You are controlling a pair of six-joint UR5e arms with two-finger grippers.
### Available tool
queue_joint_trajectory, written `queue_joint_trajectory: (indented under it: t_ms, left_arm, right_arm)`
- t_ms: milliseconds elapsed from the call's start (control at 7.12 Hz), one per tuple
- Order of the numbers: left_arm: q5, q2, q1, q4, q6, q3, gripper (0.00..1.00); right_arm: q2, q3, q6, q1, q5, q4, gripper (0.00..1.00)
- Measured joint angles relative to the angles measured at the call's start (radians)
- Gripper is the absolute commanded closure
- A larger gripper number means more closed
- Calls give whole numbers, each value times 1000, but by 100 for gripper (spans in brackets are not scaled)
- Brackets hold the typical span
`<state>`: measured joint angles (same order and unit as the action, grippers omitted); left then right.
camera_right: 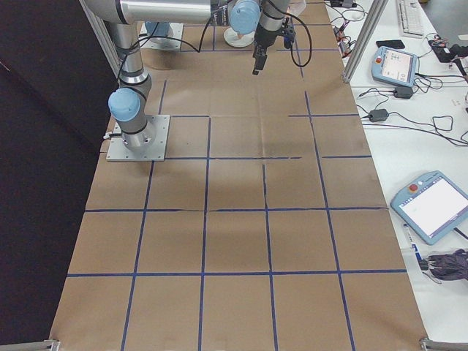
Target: Place egg on plate
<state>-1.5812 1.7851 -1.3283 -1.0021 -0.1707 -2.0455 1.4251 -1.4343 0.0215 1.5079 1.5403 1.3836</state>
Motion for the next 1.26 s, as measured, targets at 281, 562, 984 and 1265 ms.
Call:
queue_joint_trajectory:
  t_ms: [281,562,984,1265]
  left_arm:
    - [0,-63,0,-45,-1,47,0]
    - [0,-125,2,-134,-4,109,0]
    - [-1,-3,21,-203,-69,333,0]
    - [-3,160,51,-272,-134,562,0]
  right_arm:
    - [0,0,0,0,0,1,0]
    - [0,0,0,0,0,0,0]
    - [0,0,0,0,0,0,0]
    - [0,0,0,0,0,0,0]
